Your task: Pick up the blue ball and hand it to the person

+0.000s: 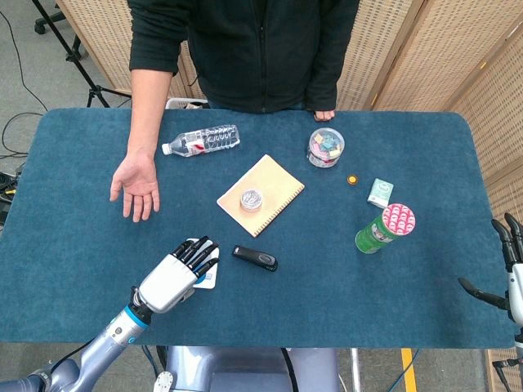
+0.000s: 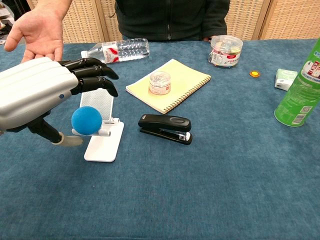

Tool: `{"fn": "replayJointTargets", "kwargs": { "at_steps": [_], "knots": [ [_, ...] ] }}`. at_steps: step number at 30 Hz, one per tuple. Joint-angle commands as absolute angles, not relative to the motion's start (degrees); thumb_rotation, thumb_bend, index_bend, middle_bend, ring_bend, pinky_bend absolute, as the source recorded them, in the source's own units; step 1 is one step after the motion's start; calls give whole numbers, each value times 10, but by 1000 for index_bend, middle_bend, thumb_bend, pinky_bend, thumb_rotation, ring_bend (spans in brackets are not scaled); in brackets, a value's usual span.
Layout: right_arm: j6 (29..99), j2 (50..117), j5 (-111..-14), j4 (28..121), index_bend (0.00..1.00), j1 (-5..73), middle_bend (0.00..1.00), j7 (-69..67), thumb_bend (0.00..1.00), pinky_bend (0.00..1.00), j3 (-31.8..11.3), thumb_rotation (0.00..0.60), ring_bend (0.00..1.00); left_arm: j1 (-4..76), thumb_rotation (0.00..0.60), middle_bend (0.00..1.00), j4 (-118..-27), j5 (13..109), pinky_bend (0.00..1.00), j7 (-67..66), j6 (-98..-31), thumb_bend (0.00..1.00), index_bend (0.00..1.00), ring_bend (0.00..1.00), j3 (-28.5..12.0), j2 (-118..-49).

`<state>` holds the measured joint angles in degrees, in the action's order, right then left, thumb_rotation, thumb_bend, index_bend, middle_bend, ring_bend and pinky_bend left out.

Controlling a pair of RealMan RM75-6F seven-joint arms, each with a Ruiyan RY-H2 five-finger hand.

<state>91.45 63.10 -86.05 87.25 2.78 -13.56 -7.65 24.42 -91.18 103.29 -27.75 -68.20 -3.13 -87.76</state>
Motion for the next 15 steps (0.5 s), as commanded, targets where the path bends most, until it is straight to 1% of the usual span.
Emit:
{"fn": "replayJointTargets", "kwargs": {
  "at_steps": [1,4,6,9,11,12,15],
  "knots": [
    [914,631,-861,872,0,28,0,-136,0,0,-77,600,0,244,600,239,-905,1024,295,-284,-686,0,308,134,-31,-884],
    [915,631,-863,873,0,28,0,-135,0,0,-75,600,0,246,600,245,-897,1016,318,-282,-689,0,317,143,-30,-890],
    [915,631,-863,874,0,27,0,-135,0,0,-75,600,0,246,600,278,-889,1017,353,-276,-696,0,346,178,-29,-895],
    [915,631,-863,874,0,27,0,-136,0,0,-75,600,0,246,600,391,-870,1022,429,-264,-713,8,445,267,-26,-904],
    [914,631,-863,874,0,28,0,-136,0,0,-75,600,0,246,600,448,-862,1024,463,-260,-719,25,514,312,-24,-908],
    [914,631,-863,874,0,28,0,-135,0,0,-75,600,0,246,600,474,-860,1024,479,-258,-722,39,548,335,-24,-909],
    [914,632,-864,874,0,28,0,-134,0,0,-74,600,0,247,600,514,-856,1027,503,-250,-732,68,592,371,-22,-910]
  ]
}}
